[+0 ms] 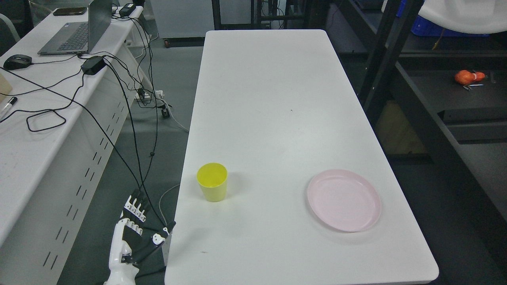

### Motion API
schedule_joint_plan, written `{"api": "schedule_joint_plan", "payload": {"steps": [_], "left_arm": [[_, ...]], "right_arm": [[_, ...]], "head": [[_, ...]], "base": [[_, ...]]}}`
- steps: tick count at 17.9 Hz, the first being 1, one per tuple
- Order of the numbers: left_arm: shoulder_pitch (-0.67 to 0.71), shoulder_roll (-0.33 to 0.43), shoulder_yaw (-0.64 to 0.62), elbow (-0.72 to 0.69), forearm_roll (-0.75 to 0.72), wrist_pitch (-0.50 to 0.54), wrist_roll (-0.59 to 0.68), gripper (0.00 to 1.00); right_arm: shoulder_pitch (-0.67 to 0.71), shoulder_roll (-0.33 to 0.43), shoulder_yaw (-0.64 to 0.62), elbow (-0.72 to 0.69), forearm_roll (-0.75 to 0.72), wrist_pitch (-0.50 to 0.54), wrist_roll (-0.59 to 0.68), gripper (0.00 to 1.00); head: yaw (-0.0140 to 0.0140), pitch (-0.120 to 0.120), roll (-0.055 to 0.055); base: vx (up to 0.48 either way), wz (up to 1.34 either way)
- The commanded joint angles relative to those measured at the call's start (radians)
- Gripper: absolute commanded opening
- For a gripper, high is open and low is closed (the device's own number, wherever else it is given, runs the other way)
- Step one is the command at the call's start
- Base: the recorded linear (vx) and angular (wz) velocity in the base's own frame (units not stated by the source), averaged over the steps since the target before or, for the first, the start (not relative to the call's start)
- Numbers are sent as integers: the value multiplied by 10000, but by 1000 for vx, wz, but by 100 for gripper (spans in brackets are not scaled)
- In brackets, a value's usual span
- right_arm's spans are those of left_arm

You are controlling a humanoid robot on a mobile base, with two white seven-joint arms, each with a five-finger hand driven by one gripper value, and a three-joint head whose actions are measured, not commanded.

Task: Place yellow IKEA cup on middle right shelf
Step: 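Reach the left hand toward the yellow cup on the table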

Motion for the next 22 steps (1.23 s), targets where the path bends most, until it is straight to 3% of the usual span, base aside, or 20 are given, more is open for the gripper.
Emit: {"api": "schedule_joint_plan", "payload": {"steps": [1, 7, 15, 19, 22], "left_arm": [[100, 122, -341, -29, 264, -120, -73, 99], [-1001, -47, -325, 536, 830, 48, -104, 97], [-2858, -271, -279, 1504, 924, 1169, -150, 98], [-3320, -271, -677, 1827, 1275, 1367, -1436, 98], [-3520, -271, -862, 1889, 1475, 2133, -1515, 98]], "right_arm": [[138, -175, 169, 0, -245, 6, 8, 99], [138, -175, 169, 0, -245, 6, 8, 99], [138, -175, 169, 0, -245, 6, 8, 99], [138, -175, 169, 0, -245, 6, 8, 99], [138, -175, 169, 0, -245, 6, 8, 99]], "head": [[0, 0, 0], [0, 0, 0], [0, 0, 0], [0, 0, 0], [0, 0, 0]], "base": [[0, 0], [0, 0], [0, 0], [0, 0], [0, 0]]}}
